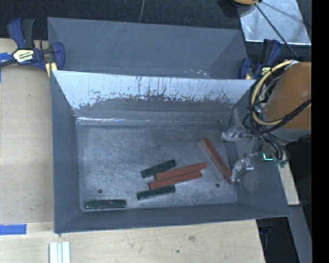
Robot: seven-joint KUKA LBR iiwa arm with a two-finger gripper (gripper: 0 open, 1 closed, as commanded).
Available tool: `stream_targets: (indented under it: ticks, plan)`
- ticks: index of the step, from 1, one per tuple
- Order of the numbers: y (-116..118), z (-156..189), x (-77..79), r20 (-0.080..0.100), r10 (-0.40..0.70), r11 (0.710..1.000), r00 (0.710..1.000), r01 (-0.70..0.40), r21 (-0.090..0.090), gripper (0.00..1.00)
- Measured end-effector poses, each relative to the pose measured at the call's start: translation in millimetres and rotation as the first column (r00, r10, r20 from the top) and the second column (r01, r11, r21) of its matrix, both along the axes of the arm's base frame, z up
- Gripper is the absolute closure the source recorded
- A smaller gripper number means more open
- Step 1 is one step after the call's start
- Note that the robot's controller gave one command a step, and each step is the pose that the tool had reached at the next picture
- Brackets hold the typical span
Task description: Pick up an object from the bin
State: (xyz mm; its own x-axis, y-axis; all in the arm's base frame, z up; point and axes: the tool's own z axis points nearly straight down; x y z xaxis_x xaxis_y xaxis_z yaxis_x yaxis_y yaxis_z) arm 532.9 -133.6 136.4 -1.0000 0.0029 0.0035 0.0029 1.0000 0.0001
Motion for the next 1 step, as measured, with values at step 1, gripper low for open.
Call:
stream_targets:
  ticks: [1]
  plan:
    - [0.3,3.3,2.1,0.007,0.002,1.000,1.000,-0.002,-0.001,0.00]
